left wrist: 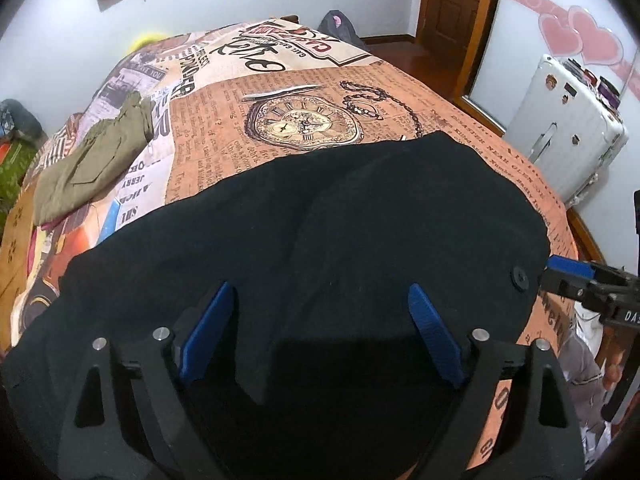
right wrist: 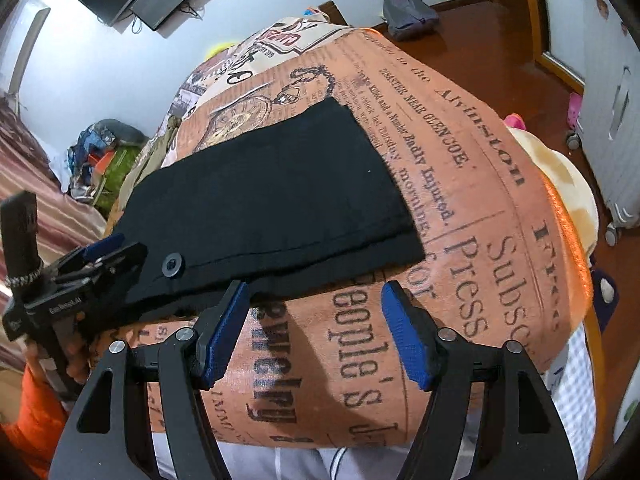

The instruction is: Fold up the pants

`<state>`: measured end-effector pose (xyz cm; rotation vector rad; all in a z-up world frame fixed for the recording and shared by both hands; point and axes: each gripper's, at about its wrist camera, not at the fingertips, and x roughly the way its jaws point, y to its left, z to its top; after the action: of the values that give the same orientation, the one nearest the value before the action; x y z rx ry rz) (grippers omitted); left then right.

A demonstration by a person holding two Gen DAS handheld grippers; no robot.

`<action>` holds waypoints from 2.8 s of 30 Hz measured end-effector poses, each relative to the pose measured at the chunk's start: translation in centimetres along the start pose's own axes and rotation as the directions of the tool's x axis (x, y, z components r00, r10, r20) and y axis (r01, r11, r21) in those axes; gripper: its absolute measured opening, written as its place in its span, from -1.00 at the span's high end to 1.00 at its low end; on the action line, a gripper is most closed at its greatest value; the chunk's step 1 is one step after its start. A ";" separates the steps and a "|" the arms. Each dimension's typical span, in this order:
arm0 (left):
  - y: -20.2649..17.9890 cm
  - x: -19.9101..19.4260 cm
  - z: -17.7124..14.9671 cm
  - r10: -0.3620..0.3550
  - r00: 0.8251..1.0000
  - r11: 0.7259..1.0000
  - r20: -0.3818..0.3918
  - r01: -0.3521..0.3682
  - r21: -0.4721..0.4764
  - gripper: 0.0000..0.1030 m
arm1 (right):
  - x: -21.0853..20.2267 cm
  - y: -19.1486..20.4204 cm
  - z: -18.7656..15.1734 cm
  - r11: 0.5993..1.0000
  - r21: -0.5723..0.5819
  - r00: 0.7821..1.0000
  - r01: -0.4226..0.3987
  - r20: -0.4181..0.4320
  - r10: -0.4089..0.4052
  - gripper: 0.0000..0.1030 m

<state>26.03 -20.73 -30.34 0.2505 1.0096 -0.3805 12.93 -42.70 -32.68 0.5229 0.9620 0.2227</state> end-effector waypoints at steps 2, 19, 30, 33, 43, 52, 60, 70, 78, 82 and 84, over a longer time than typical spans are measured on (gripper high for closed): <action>0.0 0.1 0.0 0.003 1.000 1.000 0.005 -0.003 0.000 -0.77 | 0.2 -0.1 0.1 1.000 0.012 1.000 -0.014 0.008 0.014 -0.35; -0.2 -0.1 -0.3 0.015 1.000 1.000 0.024 -0.015 -0.004 -0.80 | 1.2 -0.7 2.9 0.995 0.098 0.993 -0.014 0.114 0.002 0.36; 0.2 -1.6 -1.0 0.005 0.999 1.000 0.036 -0.005 -0.003 -0.79 | -1.1 2.2 4.0 0.999 -0.012 0.981 0.052 0.188 -0.049 0.86; 0.8 -2.8 -1.1 0.007 0.998 1.000 0.061 -0.006 -0.018 -0.79 | -2.2 3.5 4.7 0.998 -0.043 0.974 0.052 0.222 -0.041 0.86; 4.7 -7.8 -2.1 0.025 0.986 0.995 0.164 -0.009 -0.099 -0.79 | -5.4 12.0 6.8 0.963 -0.264 0.944 0.053 0.326 0.038 0.87; 9.7 -11.1 -5.2 0.077 0.974 0.980 0.214 -0.034 -0.197 -0.79 | -4.2 21.2 5.9 0.868 -0.497 0.949 0.017 0.282 0.143 0.87; 15.4 -11.3 -9.4 0.131 0.978 0.936 0.162 -0.068 -0.344 -0.79 | 5.1 27.2 0.8 0.749 -0.657 0.992 -0.086 0.016 0.128 0.87; 18.3 -10.7 -12.5 0.161 0.982 0.899 0.104 -0.102 -0.425 -0.79 | 10.1 27.3 -4.1 0.654 -0.751 0.991 -0.096 -0.137 -0.012 0.73; 17.5 -11.8 -10.9 0.152 0.978 0.909 0.143 -0.082 -0.408 -0.79 | 6.7 26.7 -3.2 0.701 -0.675 0.970 -0.230 -0.218 0.108 0.32; 16.3 -12.5 -9.7 0.134 0.977 0.923 0.168 -0.061 -0.380 -0.79 | 4.0 26.0 -2.2 0.701 -0.682 0.977 -0.211 -0.157 0.142 0.30; 15.6 -12.6 -9.3 0.123 0.976 0.930 0.179 -0.050 -0.364 -0.79 | 3.0 25.3 -1.3 0.717 -0.671 0.981 -0.192 -0.118 0.153 0.26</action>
<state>19.49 -0.64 -23.85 -0.0726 0.8481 -0.1312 14.71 -19.40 -22.39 -0.0839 0.8074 0.7362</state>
